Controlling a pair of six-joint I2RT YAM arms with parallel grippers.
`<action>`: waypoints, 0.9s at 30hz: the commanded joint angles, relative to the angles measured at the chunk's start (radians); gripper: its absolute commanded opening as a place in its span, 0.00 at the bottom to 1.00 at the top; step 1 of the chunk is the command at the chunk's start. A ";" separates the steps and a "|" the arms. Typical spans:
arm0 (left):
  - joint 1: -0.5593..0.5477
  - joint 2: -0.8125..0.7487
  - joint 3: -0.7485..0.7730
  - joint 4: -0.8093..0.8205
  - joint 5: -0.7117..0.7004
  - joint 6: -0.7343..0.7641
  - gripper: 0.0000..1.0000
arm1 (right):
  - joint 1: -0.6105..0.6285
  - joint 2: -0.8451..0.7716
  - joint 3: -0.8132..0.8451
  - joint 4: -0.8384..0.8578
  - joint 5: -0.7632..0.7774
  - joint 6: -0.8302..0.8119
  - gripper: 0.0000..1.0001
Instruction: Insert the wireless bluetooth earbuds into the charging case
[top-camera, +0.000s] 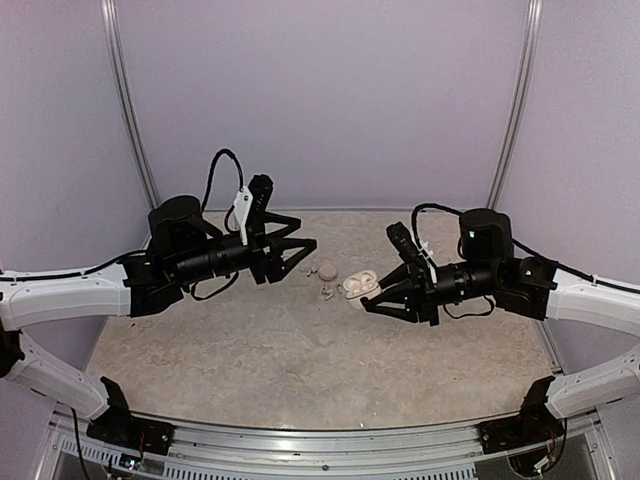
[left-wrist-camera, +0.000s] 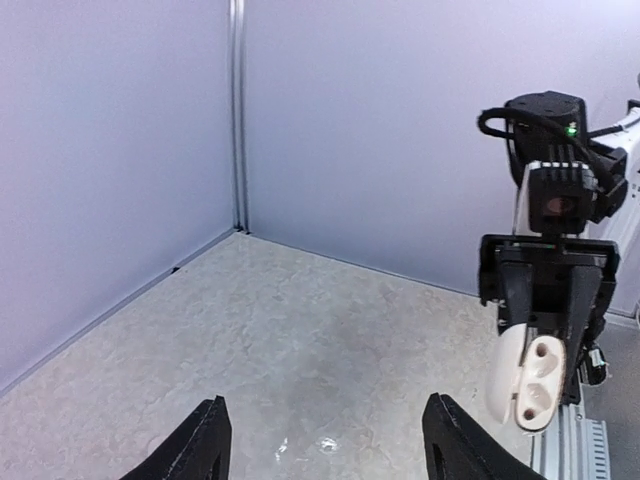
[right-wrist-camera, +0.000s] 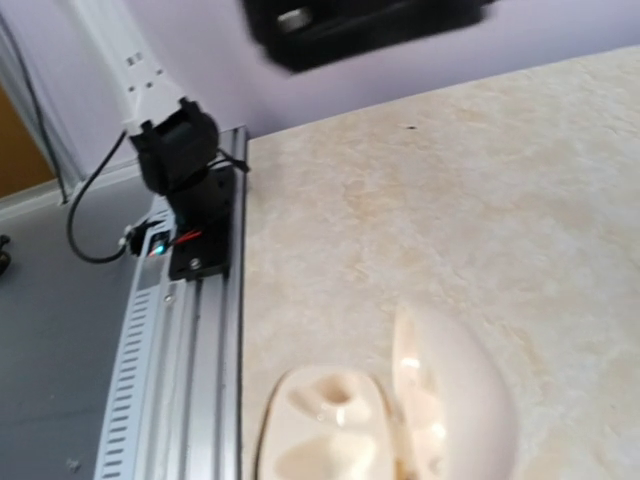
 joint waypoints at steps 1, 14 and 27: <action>0.113 0.038 0.030 -0.060 -0.106 -0.070 0.65 | -0.045 -0.037 -0.030 0.066 -0.017 0.043 0.00; 0.239 0.593 0.485 -0.516 -0.173 0.010 0.53 | -0.100 -0.065 -0.051 0.048 -0.039 0.039 0.00; 0.243 0.944 0.829 -0.704 -0.219 0.016 0.46 | -0.118 -0.075 -0.070 0.063 -0.060 0.049 0.00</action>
